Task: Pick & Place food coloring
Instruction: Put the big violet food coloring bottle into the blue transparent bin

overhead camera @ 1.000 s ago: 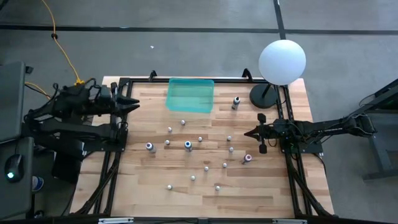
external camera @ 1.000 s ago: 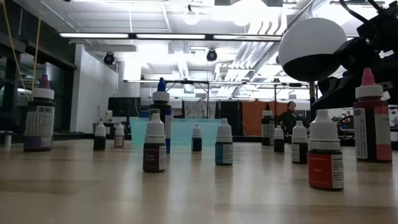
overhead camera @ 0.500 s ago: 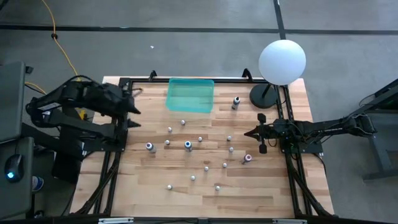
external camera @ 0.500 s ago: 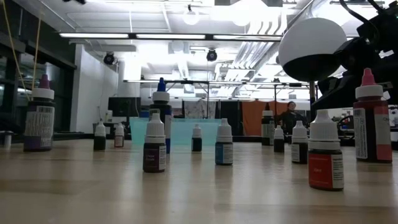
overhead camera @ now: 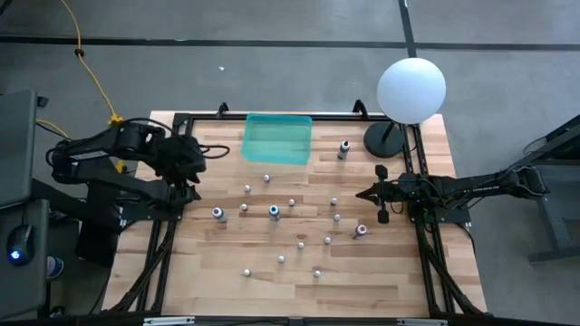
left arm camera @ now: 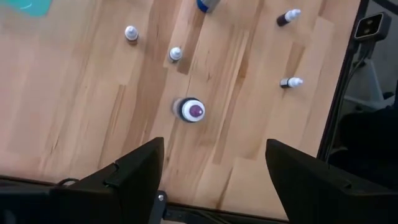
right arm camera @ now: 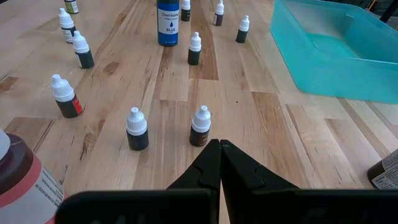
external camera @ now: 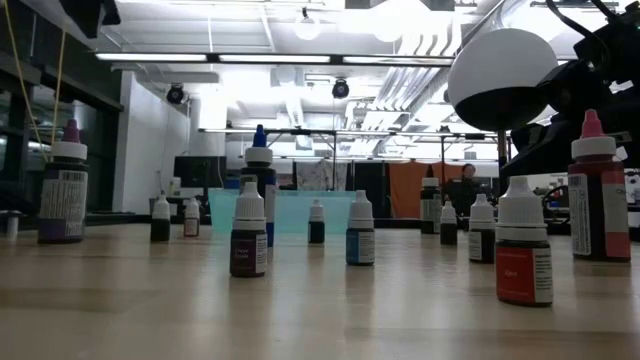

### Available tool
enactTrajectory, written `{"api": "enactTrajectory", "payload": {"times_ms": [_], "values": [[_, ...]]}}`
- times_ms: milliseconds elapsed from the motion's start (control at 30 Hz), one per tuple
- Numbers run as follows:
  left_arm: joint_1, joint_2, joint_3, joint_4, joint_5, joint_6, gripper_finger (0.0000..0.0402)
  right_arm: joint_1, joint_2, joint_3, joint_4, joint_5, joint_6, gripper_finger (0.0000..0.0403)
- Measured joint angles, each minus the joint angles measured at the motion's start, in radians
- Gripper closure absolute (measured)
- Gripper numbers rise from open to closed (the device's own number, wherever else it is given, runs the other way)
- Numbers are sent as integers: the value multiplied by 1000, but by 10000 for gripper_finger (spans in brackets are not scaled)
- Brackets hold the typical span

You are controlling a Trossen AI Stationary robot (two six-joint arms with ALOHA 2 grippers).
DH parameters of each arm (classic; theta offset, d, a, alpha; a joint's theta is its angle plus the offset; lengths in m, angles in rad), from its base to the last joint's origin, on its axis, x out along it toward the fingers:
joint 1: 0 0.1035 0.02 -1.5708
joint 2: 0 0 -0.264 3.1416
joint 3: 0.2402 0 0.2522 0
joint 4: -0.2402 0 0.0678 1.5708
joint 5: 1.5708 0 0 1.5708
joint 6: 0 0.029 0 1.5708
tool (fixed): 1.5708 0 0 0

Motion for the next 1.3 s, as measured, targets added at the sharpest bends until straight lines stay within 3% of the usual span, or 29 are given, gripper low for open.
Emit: {"api": "enactTrajectory", "payload": {"times_ms": [233,400,700,933,1300], "values": [[-85,5,-4,0,-5,-34,126,0,0,0,0,0,0,402],[-233,38,-17,10,-105,-110,126,0,0,0,0,0,0,402],[-380,84,-164,146,-129,-187,126,0,0,0,0,0,0,402],[-379,125,-255,275,-122,-66,126,0,0,0,0,0,0,402],[-344,149,-271,281,-180,269,126,0,0,0,-5,0,0,402]]}}
